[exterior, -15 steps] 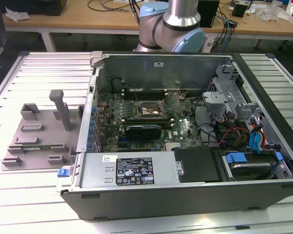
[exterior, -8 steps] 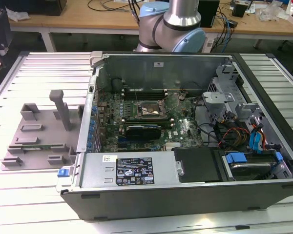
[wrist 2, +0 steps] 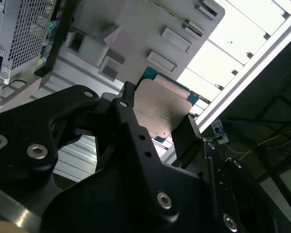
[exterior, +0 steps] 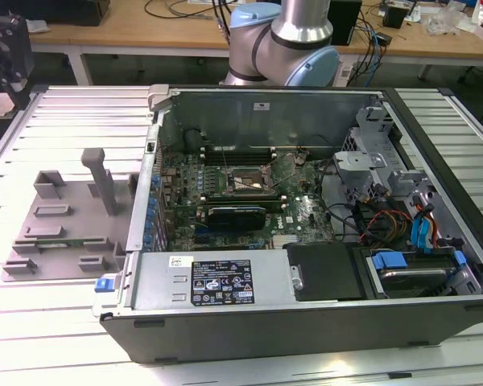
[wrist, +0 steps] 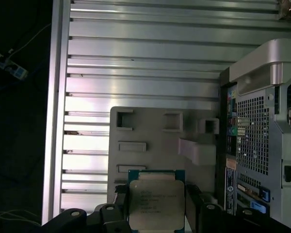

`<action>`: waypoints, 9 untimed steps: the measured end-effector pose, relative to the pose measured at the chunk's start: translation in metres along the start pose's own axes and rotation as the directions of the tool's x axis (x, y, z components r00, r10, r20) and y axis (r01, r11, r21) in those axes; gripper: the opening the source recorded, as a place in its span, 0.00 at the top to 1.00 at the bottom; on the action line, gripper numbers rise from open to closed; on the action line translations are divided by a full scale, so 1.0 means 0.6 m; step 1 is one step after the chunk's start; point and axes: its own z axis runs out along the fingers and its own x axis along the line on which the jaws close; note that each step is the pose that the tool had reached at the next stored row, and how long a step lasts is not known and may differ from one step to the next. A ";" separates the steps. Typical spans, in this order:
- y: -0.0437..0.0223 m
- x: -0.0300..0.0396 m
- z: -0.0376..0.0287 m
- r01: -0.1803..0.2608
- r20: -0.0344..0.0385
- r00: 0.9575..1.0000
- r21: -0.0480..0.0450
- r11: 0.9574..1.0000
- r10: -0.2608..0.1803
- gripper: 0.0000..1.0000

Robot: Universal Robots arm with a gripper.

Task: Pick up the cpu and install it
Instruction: 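Pick up the cpu and move it towards the insertion slot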

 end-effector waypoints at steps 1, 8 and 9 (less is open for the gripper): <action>0.000 -0.005 0.000 0.000 0.000 1.000 0.000 1.000 0.000 0.45; -0.001 -0.040 0.001 0.000 0.000 1.000 0.000 1.000 0.000 0.45; -0.001 -0.045 0.001 0.000 0.000 1.000 0.000 1.000 0.000 0.45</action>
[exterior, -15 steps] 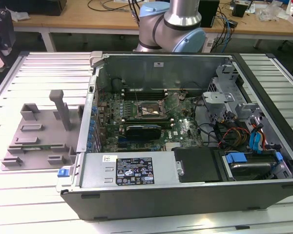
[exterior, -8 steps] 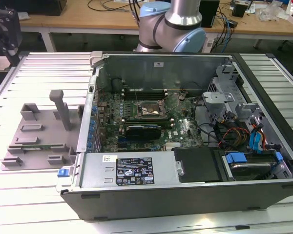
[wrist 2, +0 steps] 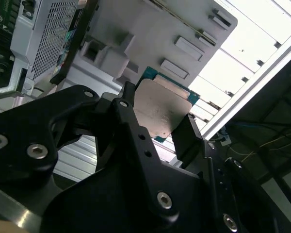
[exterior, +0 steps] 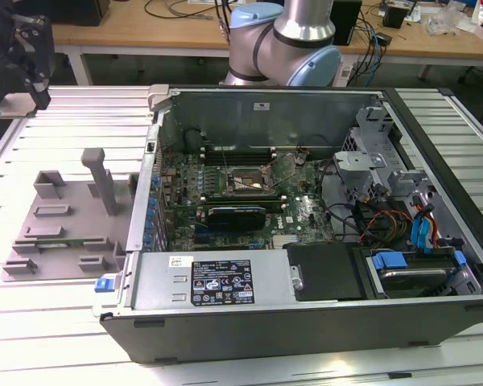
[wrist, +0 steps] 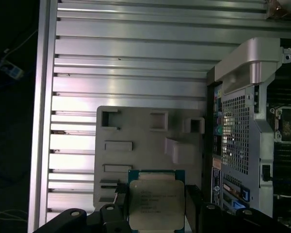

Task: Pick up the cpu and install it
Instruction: 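Pick up the cpu and move it towards the insertion slot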

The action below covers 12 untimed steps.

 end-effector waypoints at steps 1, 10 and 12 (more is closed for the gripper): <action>0.000 -0.006 0.000 0.000 0.000 1.000 0.000 1.000 0.000 0.45; -0.001 -0.036 0.001 0.000 0.000 1.000 0.000 1.000 0.000 0.45; -0.002 -0.045 0.001 0.000 0.000 1.000 0.000 1.000 0.000 0.45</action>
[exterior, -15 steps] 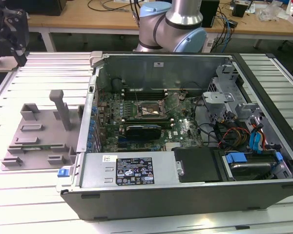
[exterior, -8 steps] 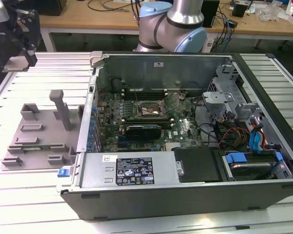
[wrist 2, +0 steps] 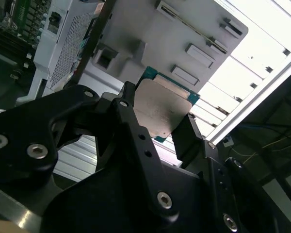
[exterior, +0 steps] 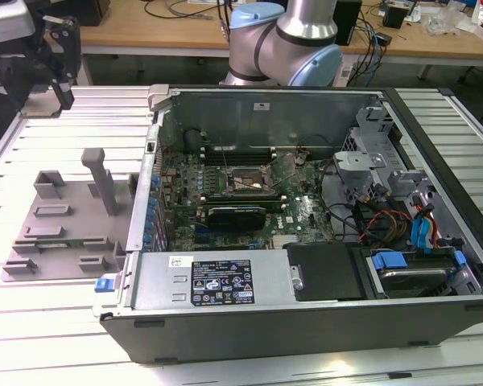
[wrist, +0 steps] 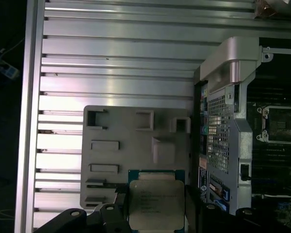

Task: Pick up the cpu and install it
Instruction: 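Pick up the cpu and move it towards the insertion slot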

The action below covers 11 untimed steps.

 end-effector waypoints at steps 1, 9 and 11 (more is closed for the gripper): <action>0.000 -0.003 0.000 0.000 0.000 1.000 0.000 1.000 0.000 0.45; -0.001 -0.032 0.001 0.000 0.000 1.000 0.000 1.000 0.000 0.45; -0.001 -0.039 0.001 0.000 0.000 1.000 0.000 1.000 0.000 0.45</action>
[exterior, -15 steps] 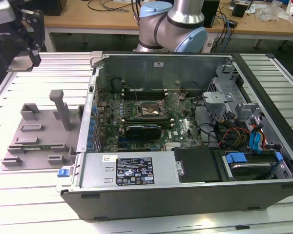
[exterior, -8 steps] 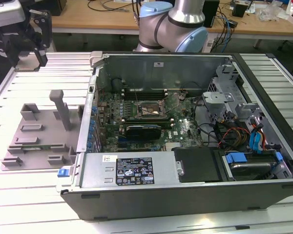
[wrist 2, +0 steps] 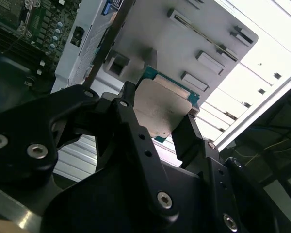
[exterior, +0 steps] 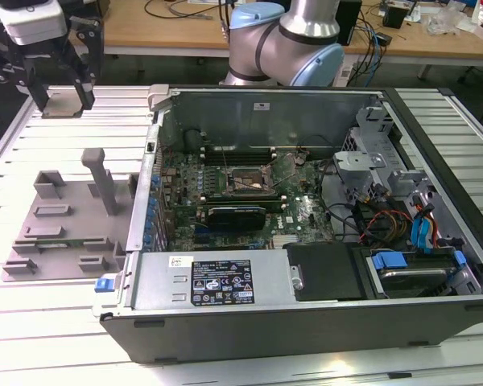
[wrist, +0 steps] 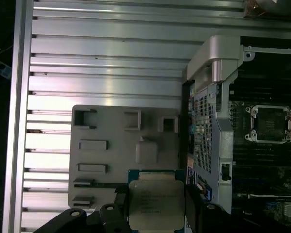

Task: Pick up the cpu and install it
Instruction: 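Pick up the cpu and move it towards the insertion slot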

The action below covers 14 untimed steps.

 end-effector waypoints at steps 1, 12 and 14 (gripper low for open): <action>0.000 -0.004 0.000 0.000 0.000 1.000 0.000 1.000 0.000 0.45; -0.002 -0.045 0.001 0.000 0.000 1.000 0.000 1.000 0.000 0.45; -0.002 -0.052 0.001 0.000 0.000 1.000 0.000 1.000 0.000 0.45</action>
